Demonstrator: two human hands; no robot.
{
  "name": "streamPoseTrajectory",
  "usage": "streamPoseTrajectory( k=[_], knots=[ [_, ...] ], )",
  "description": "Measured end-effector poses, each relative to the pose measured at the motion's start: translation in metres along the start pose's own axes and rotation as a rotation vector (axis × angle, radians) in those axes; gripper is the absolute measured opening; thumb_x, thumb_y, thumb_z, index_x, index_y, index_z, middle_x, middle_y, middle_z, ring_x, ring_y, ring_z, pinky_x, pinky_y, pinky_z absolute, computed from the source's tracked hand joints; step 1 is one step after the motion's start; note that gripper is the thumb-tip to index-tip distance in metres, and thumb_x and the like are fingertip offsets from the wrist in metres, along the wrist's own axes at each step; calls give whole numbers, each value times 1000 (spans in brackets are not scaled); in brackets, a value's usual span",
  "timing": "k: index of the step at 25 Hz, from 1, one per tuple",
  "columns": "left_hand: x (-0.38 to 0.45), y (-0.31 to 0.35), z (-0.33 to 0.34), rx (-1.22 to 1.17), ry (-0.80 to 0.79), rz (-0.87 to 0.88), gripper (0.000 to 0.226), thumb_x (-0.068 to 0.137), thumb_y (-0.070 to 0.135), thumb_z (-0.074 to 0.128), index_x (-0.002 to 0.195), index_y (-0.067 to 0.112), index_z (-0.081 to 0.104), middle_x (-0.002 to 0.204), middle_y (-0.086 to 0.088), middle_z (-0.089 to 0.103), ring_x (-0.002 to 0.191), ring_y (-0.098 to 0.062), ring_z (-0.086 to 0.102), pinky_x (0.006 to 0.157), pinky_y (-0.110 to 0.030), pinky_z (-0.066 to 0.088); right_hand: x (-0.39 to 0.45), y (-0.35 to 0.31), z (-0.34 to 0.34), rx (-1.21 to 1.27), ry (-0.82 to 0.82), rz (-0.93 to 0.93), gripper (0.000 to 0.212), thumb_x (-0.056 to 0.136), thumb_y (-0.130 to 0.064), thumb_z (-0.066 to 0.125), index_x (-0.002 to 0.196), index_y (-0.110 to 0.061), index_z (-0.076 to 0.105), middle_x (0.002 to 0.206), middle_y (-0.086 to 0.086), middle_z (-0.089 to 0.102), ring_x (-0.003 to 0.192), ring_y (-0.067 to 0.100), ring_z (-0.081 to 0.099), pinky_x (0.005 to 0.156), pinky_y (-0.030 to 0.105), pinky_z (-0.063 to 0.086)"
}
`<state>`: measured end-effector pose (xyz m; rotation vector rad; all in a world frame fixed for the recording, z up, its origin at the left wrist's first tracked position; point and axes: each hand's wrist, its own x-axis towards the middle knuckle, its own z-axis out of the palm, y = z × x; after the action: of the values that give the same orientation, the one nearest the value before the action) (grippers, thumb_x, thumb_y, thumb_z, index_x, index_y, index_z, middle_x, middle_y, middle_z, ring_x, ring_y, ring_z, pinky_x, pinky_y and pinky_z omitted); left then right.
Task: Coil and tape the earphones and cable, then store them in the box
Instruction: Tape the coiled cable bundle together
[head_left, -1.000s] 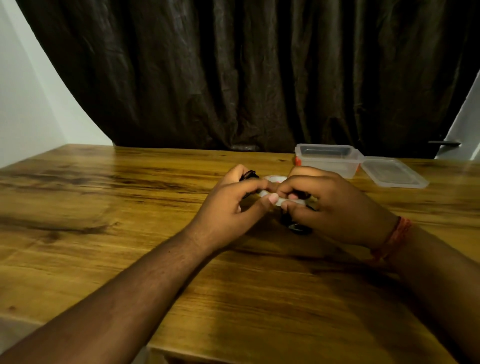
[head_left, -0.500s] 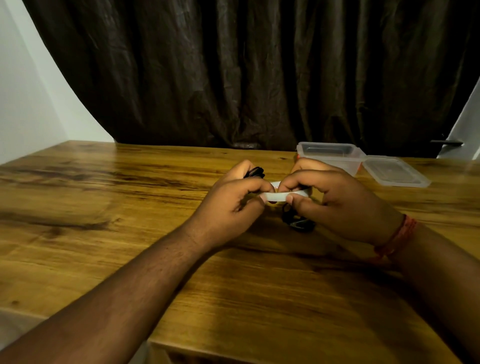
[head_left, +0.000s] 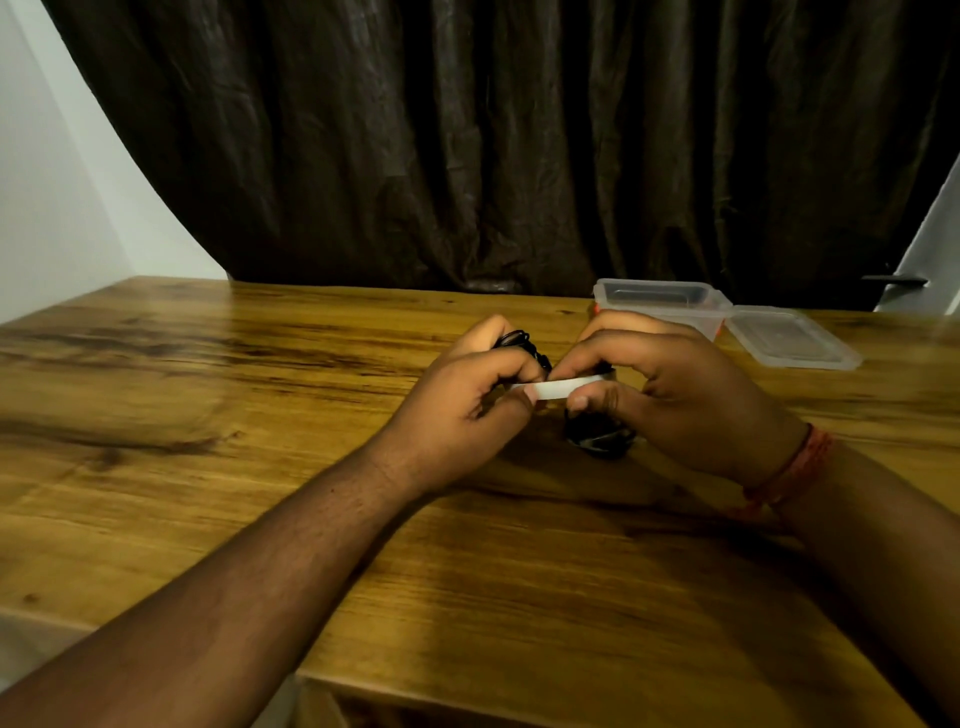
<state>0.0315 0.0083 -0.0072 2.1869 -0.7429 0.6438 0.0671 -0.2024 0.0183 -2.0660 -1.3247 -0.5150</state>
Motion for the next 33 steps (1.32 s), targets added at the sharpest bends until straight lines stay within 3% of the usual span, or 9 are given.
streamPoseTrajectory(
  k=[9,14,18,21,23,28,30,33],
  knots=[
    [0,7,-1,-45,-7,-8,15,87,12,52,81,23,58,91,-1,46,84,-14,49,68,-41,46,0,1,-2,15,8,0,23,88,-33,61,99,-15,72,94,-11,59,87,7,57,75,18,46],
    [-2,5,-1,-72,-9,-11,13,91,25,52,79,24,58,91,-4,46,83,-19,51,66,-44,46,-1,-1,-3,11,0,0,25,89,-35,60,99,-15,71,93,-8,59,86,10,57,74,24,47],
    [-1,6,-2,-68,-14,-6,15,88,16,52,79,26,57,91,1,45,83,-12,49,66,-34,44,-1,0,-1,11,-4,-1,24,89,-35,60,99,-15,71,92,-6,60,86,12,58,76,31,48],
    [-1,8,-2,-67,-18,-16,18,87,10,52,79,25,58,91,2,46,83,-10,49,67,-29,41,-1,1,-3,16,0,1,23,89,-33,60,100,-15,71,93,-6,60,86,11,58,74,27,48],
    [-2,7,-2,-80,-17,-20,12,88,14,52,81,17,61,91,-2,47,84,-15,50,68,-33,41,-1,1,-4,24,1,11,23,89,-33,60,100,-16,72,93,-6,60,87,12,58,75,26,48],
    [-1,7,-2,-186,3,-28,14,89,32,48,84,35,60,91,-1,47,83,-18,51,68,-35,42,-1,1,-4,138,20,84,21,90,-33,56,100,-19,69,94,0,60,89,17,59,77,27,48],
    [0,5,-4,-218,11,-42,19,90,32,47,87,27,65,92,-4,48,86,-20,51,71,-34,42,-1,1,-6,218,66,117,17,91,-29,57,99,-18,68,94,4,60,90,19,59,78,31,49],
    [0,0,-8,-212,13,-40,29,90,30,44,90,13,68,93,-3,49,90,-18,51,77,-29,39,-1,1,-10,290,116,135,13,92,-21,58,99,-18,67,95,5,60,90,20,59,80,28,48]
  ],
)
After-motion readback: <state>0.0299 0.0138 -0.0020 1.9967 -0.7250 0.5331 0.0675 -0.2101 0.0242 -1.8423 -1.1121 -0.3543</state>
